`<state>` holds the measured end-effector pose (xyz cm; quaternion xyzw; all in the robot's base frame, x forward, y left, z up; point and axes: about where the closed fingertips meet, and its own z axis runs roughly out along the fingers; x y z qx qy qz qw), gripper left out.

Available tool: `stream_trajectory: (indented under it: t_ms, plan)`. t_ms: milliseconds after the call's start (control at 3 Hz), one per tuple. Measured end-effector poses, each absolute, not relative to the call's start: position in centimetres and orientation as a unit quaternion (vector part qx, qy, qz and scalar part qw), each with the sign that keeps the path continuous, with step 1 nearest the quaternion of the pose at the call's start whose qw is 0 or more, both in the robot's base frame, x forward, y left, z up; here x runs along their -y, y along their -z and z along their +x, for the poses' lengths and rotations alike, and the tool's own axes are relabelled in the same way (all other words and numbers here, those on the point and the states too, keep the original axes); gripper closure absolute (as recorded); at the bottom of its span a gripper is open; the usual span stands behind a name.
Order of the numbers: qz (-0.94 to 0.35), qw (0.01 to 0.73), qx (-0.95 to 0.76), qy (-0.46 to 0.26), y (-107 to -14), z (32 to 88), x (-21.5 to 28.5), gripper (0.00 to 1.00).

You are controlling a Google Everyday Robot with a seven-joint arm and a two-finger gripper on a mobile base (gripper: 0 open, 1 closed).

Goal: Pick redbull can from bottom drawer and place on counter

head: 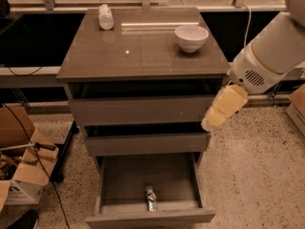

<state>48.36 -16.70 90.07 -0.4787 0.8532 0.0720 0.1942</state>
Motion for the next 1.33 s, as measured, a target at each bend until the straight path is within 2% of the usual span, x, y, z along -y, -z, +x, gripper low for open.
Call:
stream_trajectory:
  t_ms: [1333]
  plan:
    - [-0.308,0.171,-0.921,-0.165,-72.7,51.9,14.0,0.00]
